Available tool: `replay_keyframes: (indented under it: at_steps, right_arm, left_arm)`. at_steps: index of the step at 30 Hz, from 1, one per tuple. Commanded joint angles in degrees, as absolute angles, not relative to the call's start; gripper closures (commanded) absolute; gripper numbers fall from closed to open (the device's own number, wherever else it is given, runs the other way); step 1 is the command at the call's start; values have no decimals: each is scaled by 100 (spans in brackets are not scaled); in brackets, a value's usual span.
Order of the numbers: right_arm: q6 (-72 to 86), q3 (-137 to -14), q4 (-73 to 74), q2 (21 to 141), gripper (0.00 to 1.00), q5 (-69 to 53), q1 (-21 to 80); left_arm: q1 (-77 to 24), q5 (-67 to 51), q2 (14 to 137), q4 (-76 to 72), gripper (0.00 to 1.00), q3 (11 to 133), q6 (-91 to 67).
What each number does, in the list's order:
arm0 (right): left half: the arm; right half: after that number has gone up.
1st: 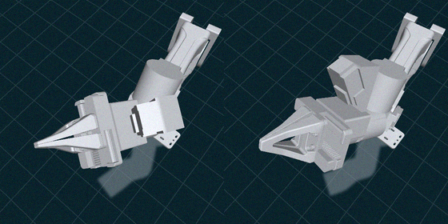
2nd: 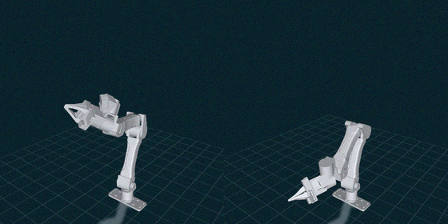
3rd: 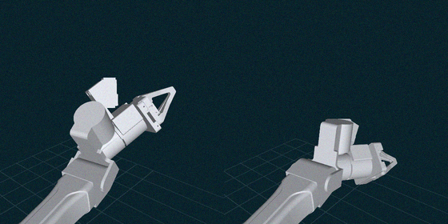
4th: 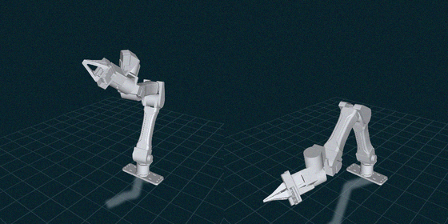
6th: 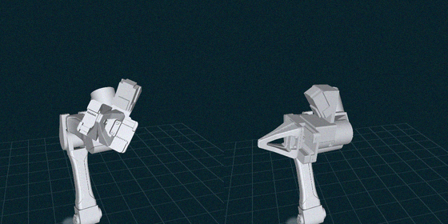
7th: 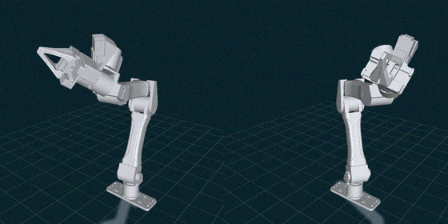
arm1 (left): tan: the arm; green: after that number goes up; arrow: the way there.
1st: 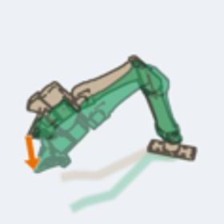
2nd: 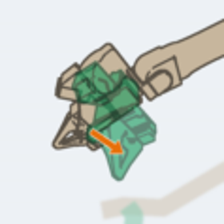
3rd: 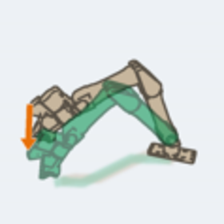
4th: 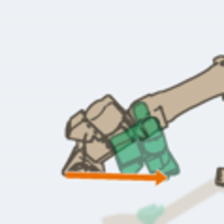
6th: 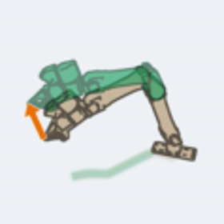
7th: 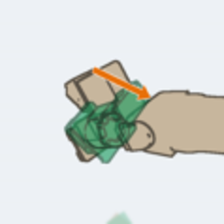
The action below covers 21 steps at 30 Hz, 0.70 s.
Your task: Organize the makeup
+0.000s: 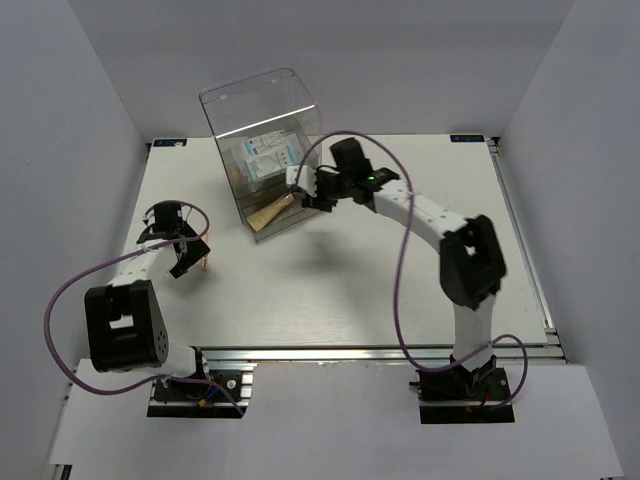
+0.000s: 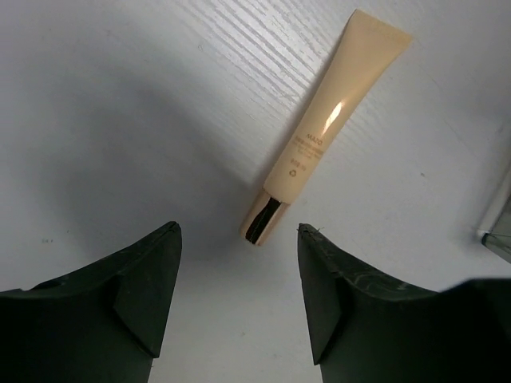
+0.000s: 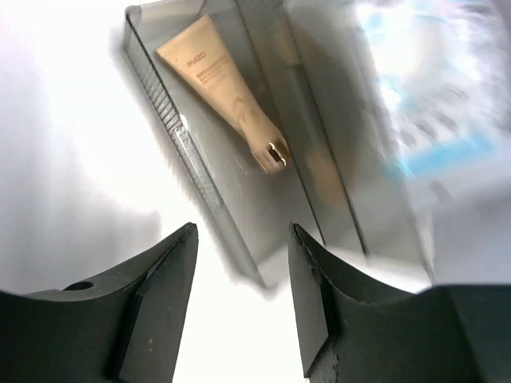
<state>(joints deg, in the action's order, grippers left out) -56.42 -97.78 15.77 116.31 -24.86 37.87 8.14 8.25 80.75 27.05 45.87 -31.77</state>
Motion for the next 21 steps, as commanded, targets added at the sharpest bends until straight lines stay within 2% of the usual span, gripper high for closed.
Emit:
replay_keyframes:
  at_steps: [1,2,7,10,11,14,17,21]
  right_arm:
    - [-4607,-8941,941,10347,46,-3181,3499]
    - [-4553,-8443,923,9971,46,-3243,3455]
    - [-4175,-7445,888,9203,45,-3357,3121]
    - [-3894,-7155,905,8913,45,-3410,2945]
    - [-3789,-7111,914,8808,45,-3419,2910]
    - [-3622,-6988,905,8632,45,-3445,2804]
    - [-3542,-6961,896,8517,45,-3489,2751]
    - [-3454,-6961,914,8368,45,-3542,2707]
  left_arm:
    - [730,747,8584,2242,31,4833,-2884]
    - [686,764,8735,2215,32,4991,-2848]
    - [466,1010,9491,2092,34,5343,-2707]
    - [413,1063,9729,2013,43,5423,-2637]
    - [404,1081,9790,2004,53,5423,-2628]
    - [404,1107,9783,1934,72,5335,-2637]
    - [404,1046,9572,1837,78,5116,-2803]
    - [387,704,8677,1706,80,4721,-3172]
